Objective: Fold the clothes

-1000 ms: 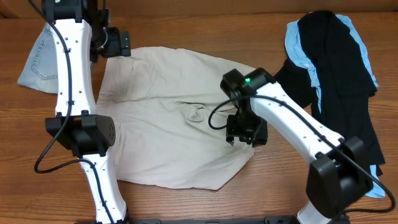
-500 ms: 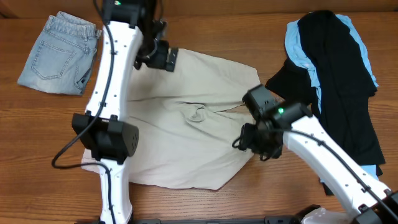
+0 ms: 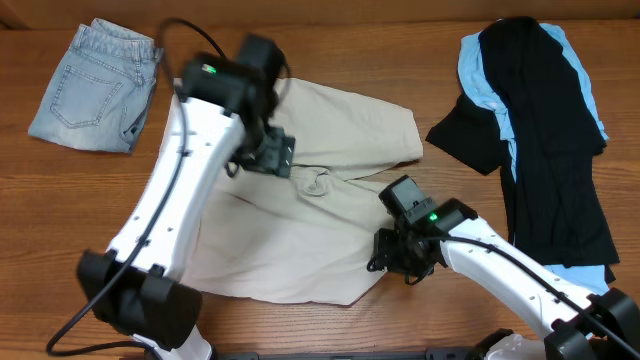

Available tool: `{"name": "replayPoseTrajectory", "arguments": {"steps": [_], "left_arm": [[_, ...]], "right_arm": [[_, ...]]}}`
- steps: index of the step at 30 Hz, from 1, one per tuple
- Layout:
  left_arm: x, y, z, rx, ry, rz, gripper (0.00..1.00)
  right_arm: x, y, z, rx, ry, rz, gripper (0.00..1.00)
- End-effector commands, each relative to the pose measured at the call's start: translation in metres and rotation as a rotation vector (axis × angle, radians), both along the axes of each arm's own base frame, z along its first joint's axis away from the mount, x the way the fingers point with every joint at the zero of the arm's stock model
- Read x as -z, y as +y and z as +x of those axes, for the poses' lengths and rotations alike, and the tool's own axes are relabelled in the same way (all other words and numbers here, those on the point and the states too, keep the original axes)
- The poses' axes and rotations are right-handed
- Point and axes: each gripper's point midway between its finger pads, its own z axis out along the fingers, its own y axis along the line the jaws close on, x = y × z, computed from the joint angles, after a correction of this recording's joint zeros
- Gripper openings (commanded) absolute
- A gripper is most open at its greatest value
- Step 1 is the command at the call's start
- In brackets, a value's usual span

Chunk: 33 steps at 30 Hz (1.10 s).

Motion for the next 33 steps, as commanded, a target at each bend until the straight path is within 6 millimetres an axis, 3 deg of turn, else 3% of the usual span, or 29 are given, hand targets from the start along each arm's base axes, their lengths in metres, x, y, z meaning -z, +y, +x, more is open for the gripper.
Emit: {"name": "replayPoseTrajectory", "arguments": {"steps": [1,5,9,15,19,21,24,30,33], "left_arm": [[0.032,0.001,-0.014,-0.055,0.04,0.076,0.91],[0.059,-0.007,-0.021,-0.052,0.057,0.09,0.89],[0.07,-0.002,-0.022,-0.067,0.041,0.143,0.88],[0.072,-0.003,-0.012,-0.068,-0.008,0.154,0.88],[0.072,-0.008,0.0,-0.057,-0.055,0.128,0.88],[0.072,-0.01,0.005,-0.045,-0.074,0.119,0.89],[0.072,-0.013,0.011,-0.029,-0.096,0.108,0.89],[0.071,-0.016,0.021,-0.021,-0.131,0.093,0.91],[0.07,-0.017,0.026,-0.029,-0.151,0.082,0.91]], "right_arm": [[0.013,-0.004,-0.006,0.002,-0.005,-0.001,0.45],[0.02,-0.005,-0.005,0.004,-0.024,0.001,0.28],[0.017,-0.01,0.008,0.031,-0.062,-0.016,0.04],[-0.029,-0.007,0.031,-0.015,-0.077,0.01,0.04],[-0.068,0.006,0.051,-0.036,-0.126,0.032,0.04],[-0.076,0.015,0.062,-0.046,-0.153,0.04,0.04],[-0.07,0.027,0.071,-0.061,-0.155,0.045,0.04],[-0.022,0.04,0.073,-0.114,-0.068,-0.003,0.04],[-0.008,0.041,0.076,-0.123,-0.045,-0.018,0.04]]}}
